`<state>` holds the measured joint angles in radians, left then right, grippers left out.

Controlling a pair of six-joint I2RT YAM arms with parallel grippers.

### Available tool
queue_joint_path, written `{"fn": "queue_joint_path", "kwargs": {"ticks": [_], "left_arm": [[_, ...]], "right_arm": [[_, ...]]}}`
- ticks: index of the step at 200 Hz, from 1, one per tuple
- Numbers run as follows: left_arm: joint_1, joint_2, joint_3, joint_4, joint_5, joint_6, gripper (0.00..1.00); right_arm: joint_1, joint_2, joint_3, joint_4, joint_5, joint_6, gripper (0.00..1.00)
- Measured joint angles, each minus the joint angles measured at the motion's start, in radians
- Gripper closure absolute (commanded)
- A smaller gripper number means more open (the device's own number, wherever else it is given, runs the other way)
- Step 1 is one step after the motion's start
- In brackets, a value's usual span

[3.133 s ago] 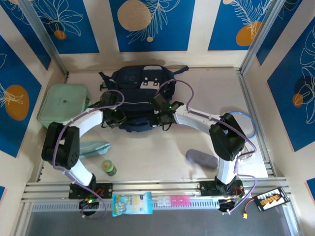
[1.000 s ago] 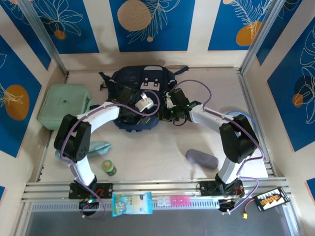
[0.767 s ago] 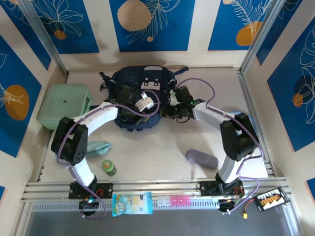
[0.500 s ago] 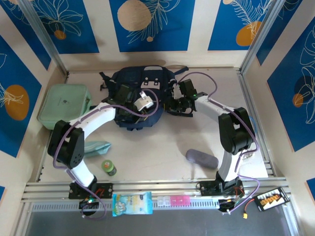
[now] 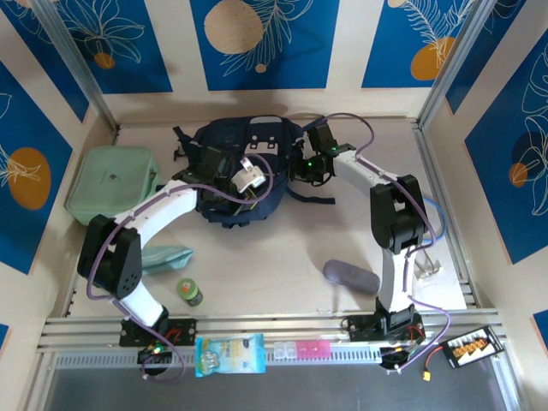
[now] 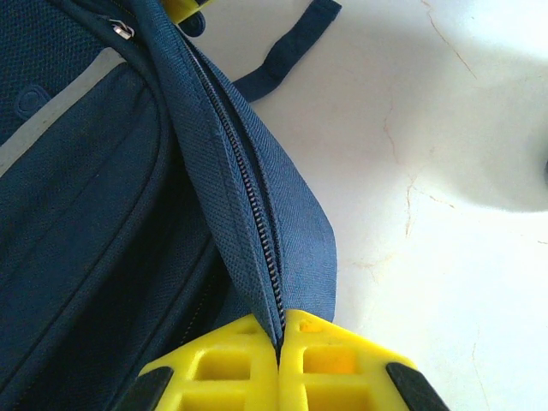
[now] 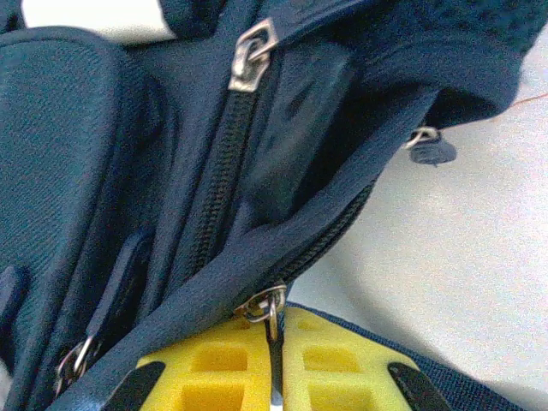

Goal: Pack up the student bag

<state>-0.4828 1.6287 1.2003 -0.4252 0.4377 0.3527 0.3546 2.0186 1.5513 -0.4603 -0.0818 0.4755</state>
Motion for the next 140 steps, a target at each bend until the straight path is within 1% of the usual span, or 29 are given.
{"fn": "queue_joint_path", "kwargs": {"ticks": [23, 25, 46, 58, 64, 77, 82, 86, 100, 116, 140], "left_arm": [[0.0, 0.0, 0.0, 0.002, 0.0, -0.007, 1.0], [0.0, 0.0, 0.0, 0.002, 0.001, -0.008, 0.99], [0.0, -0.004, 0.0, 0.002, 0.003, -0.021, 0.68], [0.0, -0.024, 0.0, -0.01, 0.007, -0.039, 0.49], [0.0, -0.039, 0.0, -0.011, 0.006, -0.051, 0.42], [0.0, -0.078, 0.0, -0.01, -0.002, -0.067, 0.28], [0.0, -0.094, 0.0, -0.009, -0.01, -0.069, 0.21], [0.0, -0.105, 0.0, -0.008, -0.014, -0.061, 0.13], [0.0, -0.135, 0.0, -0.002, -0.04, -0.063, 0.01], [0.0, -0.139, 0.003, 0.01, -0.084, -0.067, 0.0], [0.0, -0.08, 0.033, 0.016, -0.149, -0.055, 0.0]], "right_arm": [[0.0, 0.037, 0.073, -0.067, 0.015, 0.024, 0.88], [0.0, 0.039, 0.078, -0.072, 0.015, 0.027, 0.87], [0.0, 0.038, 0.09, -0.091, 0.016, 0.032, 0.82], [-0.005, 0.023, 0.061, -0.069, 0.022, 0.03, 0.74], [-0.01, 0.006, 0.033, -0.055, 0.024, 0.025, 0.7], [-0.021, -0.061, -0.056, -0.027, 0.026, 0.02, 0.61], [-0.024, -0.093, -0.092, -0.019, 0.026, 0.02, 0.57], [-0.027, -0.124, -0.123, -0.015, 0.027, 0.026, 0.54], [-0.037, -0.232, -0.222, 0.009, 0.032, 0.026, 0.45], [-0.041, -0.358, -0.327, 0.054, 0.052, 0.025, 0.34], [-0.043, -0.52, -0.47, 0.126, 0.083, 0.052, 0.26]]}}
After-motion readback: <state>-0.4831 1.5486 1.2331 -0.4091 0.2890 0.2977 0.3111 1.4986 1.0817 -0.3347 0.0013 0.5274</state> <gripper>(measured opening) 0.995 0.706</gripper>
